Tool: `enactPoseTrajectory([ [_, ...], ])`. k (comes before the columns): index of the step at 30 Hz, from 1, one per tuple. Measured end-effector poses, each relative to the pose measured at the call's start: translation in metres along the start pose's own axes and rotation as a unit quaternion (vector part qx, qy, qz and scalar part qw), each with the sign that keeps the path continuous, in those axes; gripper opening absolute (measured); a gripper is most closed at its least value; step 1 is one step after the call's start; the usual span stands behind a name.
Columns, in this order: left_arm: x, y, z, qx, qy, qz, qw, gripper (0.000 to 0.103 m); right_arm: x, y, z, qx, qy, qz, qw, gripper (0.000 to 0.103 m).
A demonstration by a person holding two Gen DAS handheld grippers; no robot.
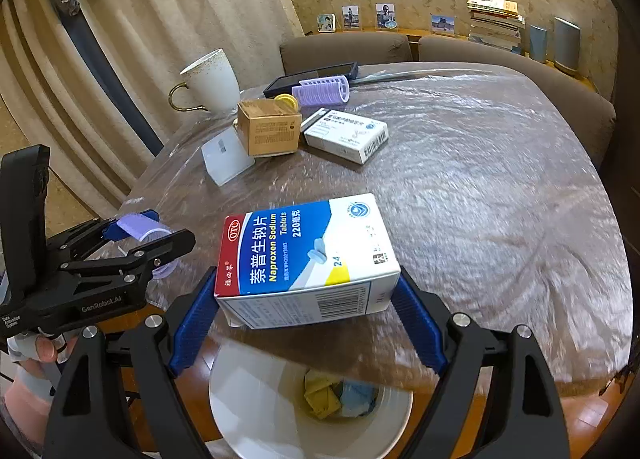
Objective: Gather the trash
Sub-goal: 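Carry the roller rack and naproxen box over the white bin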
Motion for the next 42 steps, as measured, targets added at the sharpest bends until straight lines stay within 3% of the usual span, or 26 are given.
enactPoseTrajectory([
  [19,0.035,-0.026,-0.035,-0.011,0.010,-0.017,0.9997,0.072,0.005,-0.035,-0.044,-0.015,-0.006,0.001,1.000,0.082],
  [42,0.058,-0.026,-0.084,-0.055,0.016,-0.027,0.9980,0.072,0.016,-0.040,-0.090,-0.061,-0.011,-0.008,0.998,0.082],
])
Point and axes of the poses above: each gripper's, at about its wrist camera, not at the fingertips, and y roughly the way its jaws point, x to its right, z to its top, the point moved 9 cm from there along y, roughly the way its jaws point, and after that the axes turned 14 degrees about y, right-handed, at the moved point
